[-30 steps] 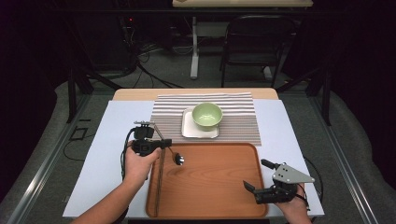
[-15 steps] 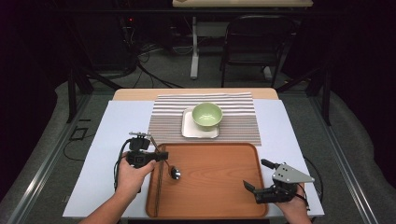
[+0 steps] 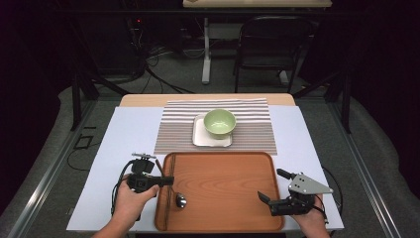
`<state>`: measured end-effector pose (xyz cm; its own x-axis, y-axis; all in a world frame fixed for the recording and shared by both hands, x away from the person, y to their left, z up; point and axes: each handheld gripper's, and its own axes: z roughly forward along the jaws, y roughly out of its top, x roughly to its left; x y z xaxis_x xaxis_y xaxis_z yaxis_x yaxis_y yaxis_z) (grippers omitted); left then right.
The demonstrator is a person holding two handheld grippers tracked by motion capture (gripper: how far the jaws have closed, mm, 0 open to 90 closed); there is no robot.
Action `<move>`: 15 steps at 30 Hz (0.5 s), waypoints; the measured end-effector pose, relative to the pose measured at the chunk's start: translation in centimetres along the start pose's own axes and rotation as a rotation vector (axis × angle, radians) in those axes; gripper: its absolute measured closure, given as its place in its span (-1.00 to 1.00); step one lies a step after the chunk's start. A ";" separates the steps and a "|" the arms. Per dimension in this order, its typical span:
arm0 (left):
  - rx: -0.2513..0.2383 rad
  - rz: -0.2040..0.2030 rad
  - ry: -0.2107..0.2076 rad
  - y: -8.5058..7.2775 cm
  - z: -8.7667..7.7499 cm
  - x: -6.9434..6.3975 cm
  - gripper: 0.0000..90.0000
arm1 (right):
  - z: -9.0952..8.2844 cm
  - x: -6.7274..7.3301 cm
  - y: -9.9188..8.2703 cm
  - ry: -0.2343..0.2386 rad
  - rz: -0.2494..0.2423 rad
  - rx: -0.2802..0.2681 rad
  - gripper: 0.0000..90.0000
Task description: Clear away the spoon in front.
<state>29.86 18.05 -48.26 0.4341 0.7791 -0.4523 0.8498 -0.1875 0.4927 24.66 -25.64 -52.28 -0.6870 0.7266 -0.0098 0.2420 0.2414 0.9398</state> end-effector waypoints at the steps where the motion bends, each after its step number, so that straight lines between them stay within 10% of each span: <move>1: 0.010 0.005 0.004 -0.1 0.0 0.1 0.98 | 0.0 0.0 0.0 0.000 0.002 0.001 -0.96; 15: 0.055 0.027 0.043 1.1 1.5 0.3 0.95 | 0.0 -0.1 0.0 -0.004 0.002 0.000 -0.96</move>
<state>31.39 17.21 -48.98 0.4445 0.7980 -0.4069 0.8538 -0.2401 0.4620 24.75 -25.72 -52.30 -0.6836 0.7298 -0.0091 0.2433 0.2395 0.9399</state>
